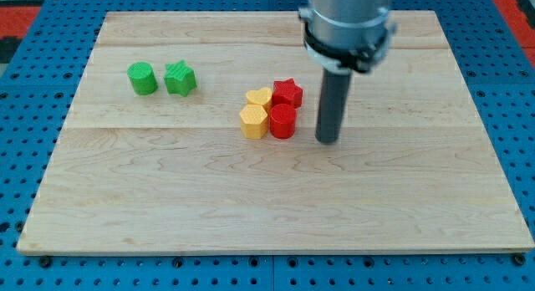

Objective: Push the green blocks beside blue blocks

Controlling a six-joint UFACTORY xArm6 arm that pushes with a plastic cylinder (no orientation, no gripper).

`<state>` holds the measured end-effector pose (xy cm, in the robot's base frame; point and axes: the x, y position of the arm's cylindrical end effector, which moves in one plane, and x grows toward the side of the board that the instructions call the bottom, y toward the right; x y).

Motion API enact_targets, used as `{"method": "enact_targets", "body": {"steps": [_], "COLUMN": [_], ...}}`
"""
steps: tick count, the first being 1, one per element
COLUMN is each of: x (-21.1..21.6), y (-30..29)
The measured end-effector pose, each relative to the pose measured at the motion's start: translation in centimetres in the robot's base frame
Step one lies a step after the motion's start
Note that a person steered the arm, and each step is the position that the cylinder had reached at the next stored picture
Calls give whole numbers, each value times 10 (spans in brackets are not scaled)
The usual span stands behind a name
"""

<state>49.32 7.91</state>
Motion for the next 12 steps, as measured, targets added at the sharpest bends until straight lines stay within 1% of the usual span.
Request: {"method": "enact_targets", "body": {"steps": [1, 2, 3, 4, 5, 6, 7, 8, 9, 10, 11, 12], "x": [47, 49, 30, -19, -80, -117, -126, -126, -131, -164, -167, -196], "y": [-65, -171, -245, -295, -318, -326, -267, -191, -143, -151, -173, -187]}}
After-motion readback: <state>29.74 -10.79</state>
